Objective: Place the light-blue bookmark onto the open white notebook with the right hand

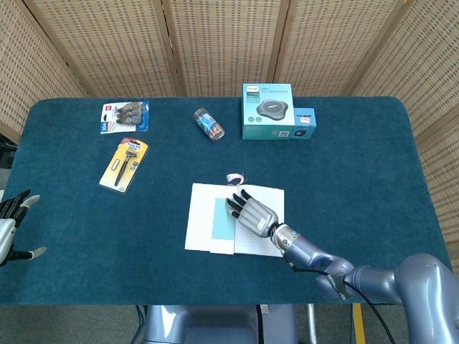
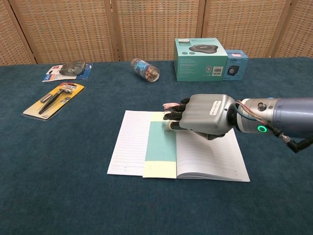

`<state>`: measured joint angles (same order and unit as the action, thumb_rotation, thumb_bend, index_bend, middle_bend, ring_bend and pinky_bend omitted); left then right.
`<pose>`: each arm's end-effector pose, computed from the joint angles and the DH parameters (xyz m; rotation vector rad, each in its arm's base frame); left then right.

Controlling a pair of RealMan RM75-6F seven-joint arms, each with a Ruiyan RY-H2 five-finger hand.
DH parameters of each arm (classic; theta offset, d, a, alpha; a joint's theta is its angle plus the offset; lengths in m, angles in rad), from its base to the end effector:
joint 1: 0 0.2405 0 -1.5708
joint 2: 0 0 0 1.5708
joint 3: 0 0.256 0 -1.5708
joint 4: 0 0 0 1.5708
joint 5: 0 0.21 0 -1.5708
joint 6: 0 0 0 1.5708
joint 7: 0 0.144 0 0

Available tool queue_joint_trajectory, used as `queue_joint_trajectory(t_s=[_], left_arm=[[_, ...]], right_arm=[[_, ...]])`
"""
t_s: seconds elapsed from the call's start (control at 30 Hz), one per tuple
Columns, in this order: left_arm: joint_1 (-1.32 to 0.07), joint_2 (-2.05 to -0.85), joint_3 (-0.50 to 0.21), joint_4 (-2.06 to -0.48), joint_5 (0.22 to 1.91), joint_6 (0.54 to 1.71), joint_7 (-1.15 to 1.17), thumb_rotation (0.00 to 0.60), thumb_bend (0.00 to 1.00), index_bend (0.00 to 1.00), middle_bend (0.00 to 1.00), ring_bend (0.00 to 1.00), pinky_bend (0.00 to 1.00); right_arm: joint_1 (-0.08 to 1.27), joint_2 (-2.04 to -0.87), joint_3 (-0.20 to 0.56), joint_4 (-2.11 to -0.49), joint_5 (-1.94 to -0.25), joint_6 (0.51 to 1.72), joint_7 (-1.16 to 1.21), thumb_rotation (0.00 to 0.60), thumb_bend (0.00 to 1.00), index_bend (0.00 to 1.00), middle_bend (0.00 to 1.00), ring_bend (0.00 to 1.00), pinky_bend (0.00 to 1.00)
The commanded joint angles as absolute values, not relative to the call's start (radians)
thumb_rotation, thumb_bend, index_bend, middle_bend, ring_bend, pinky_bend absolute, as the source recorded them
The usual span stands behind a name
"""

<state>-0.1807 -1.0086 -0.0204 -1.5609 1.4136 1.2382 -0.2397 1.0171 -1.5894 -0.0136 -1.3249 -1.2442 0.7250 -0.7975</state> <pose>-0.3410 0.2043 0.1748 -1.4175 -1.1448 -0.8081 -0.1145 -0.3494 -0.0682 2.3796 0.0043 0.4614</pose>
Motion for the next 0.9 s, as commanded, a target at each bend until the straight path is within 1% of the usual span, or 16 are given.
queue_joint_trajectory(t_s=[0.03,0.9], left_arm=[[-0.181,-1.009,-0.02,-1.561,1.414,1.239,-0.24,0.6,0.0,0.0,0.0,0.0,0.0],[-0.182,-1.007,-0.019,-1.563,1.413,1.237,-0.24,0.6,0.0,0.0,0.0,0.0,0.0]], right_arm=[[1.018,-1.592,-0.014,-1.32,-1.247,0.727,-0.804,0.6,1.0,0.08,0.0,0.0,0.13],[1.009,-1.6,-0.02,-1.297,-1.263,0.732,-0.823,0.6,1.0,0.08,0.0,0.0,0.12]])
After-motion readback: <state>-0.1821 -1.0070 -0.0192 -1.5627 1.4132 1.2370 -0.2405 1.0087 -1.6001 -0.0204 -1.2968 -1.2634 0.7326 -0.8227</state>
